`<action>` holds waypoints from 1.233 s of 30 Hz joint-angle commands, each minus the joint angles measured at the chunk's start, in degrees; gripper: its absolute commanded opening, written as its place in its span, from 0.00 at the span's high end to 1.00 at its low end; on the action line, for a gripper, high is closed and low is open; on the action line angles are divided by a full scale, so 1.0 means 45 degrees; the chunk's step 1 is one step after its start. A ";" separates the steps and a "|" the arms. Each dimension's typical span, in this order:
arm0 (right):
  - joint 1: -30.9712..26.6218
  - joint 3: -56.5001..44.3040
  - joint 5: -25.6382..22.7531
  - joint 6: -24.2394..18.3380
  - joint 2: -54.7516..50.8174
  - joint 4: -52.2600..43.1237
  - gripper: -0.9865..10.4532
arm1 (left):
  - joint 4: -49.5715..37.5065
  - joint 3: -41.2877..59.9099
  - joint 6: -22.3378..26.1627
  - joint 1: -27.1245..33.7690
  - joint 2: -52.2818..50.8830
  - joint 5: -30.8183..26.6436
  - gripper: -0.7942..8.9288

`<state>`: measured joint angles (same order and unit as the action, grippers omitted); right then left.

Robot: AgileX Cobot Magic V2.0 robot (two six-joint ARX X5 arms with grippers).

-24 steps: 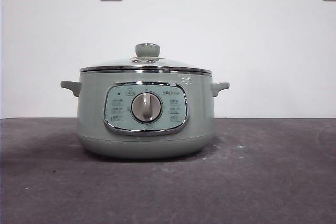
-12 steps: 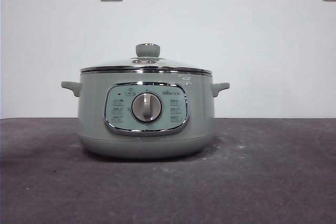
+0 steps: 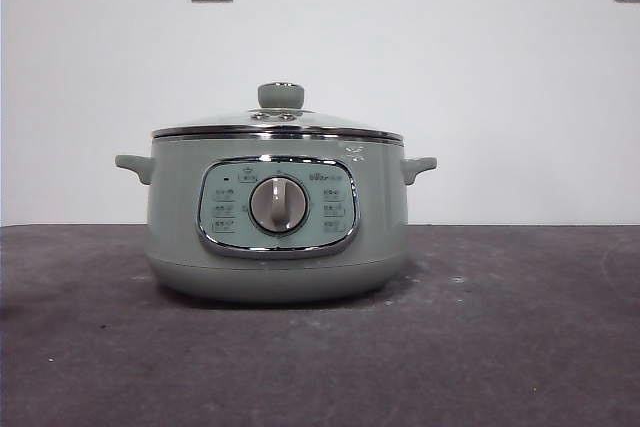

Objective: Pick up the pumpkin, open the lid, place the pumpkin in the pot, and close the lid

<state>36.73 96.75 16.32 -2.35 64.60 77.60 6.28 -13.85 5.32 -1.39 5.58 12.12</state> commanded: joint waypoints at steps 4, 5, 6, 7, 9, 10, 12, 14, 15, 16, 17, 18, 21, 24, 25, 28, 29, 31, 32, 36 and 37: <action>0.0019 -0.0010 -0.0034 0.0073 -0.0039 0.0199 0.91 | -0.0151 0.1588 -0.0287 0.0092 -0.1107 -0.0053 0.92; 0.0019 -0.0010 -0.0029 0.0073 -0.0039 0.0199 0.91 | -0.0151 0.1802 -0.0287 0.0092 -0.1234 -0.0063 0.92; 0.0019 -0.0010 -0.0029 0.0073 -0.0039 0.0199 0.91 | -0.0141 0.1972 -0.0282 0.0092 -0.1224 -0.0092 0.92; 0.0019 -0.0010 -0.0029 0.0073 -0.0039 0.0199 0.91 | -0.0102 0.2069 -0.0282 0.0102 -0.1224 -0.0146 0.92; 0.0019 -0.0010 -0.0029 0.0073 -0.0039 0.0204 0.91 | 0.0097 0.2297 -0.0282 0.0146 -0.1224 -0.0287 0.92; 0.0019 -0.0010 -0.0034 0.0073 -0.0039 0.0204 0.91 | 0.0180 0.2404 -0.0287 0.0165 -0.1224 -0.0379 0.92; 0.0019 -0.0010 -0.0029 0.0073 -0.0039 0.0204 0.91 | 0.0199 0.2657 -0.0287 0.0170 -0.1224 -0.0364 0.92; 0.0019 -0.0010 -0.0034 0.0073 -0.0039 0.0204 0.91 | 0.0219 0.2953 -0.0340 0.0170 -0.1224 -0.0345 0.92; 0.0019 -0.0010 -0.0034 0.0073 -0.0039 0.0204 0.91 | 0.0291 0.3050 -0.0500 0.0170 -0.1224 -0.0355 0.92; 0.0019 -0.0010 -0.0029 0.0073 -0.0039 0.0199 0.91 | 0.0554 0.3050 -0.0529 0.0170 -0.1224 -0.0359 0.92; 0.0019 -0.0010 -0.0029 0.0073 -0.0058 0.0204 0.91 | 0.0816 0.3050 -0.0529 0.0170 -0.1224 -0.0350 0.92; 0.0019 -0.0010 -0.0029 0.0073 -0.0068 0.0204 0.91 | 0.0850 0.3050 -0.0529 0.0170 -0.1224 -0.0355 0.92; 0.0019 -0.0010 -0.0029 0.0073 -0.0078 0.0204 0.91 | 0.0801 0.3050 -0.0529 0.0170 -0.1224 -0.0330 0.92; 0.0019 -0.0010 -0.0029 0.0073 -0.0078 0.0204 0.91 | 0.0787 0.3050 -0.0525 0.0170 -0.1224 -0.0350 0.92; 0.0019 -0.0010 -0.0034 0.0073 -0.0078 0.0204 0.91 | 0.0787 0.3050 -0.0525 0.0170 -0.1224 -0.0350 0.92; 0.0019 -0.0010 -0.0029 0.0073 -0.0087 0.0199 0.91 | 0.0787 0.3050 -0.0525 0.0170 -0.1224 -0.0340 0.92; 0.0019 -0.0010 -0.0034 0.0073 -0.0092 0.0204 0.91 | 0.0787 0.3050 -0.0525 0.0170 -0.1224 -0.0340 0.92; 0.0019 -0.0010 -0.0029 0.0073 -0.0097 0.0204 0.91 | 0.0787 0.3050 -0.0525 0.0170 -0.1224 -0.0345 0.92; 0.0019 -0.0010 -0.0029 0.0073 -0.0097 0.0199 0.91 | 0.0787 0.3045 -0.0525 0.0170 -0.1224 -0.0340 0.92; 0.0019 -0.0010 -0.0029 0.0073 -0.0097 0.0199 0.91 | 0.0787 0.3050 -0.0525 0.0170 -0.1224 -0.0340 0.92; 0.0019 -0.0010 -0.0029 0.0073 -0.0097 0.0204 0.91 | 0.0787 0.3045 -0.0525 0.0170 -0.1224 -0.0340 0.92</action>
<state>36.73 96.75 16.32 -2.35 64.31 77.60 9.87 -1.04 3.38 -0.80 0.25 10.63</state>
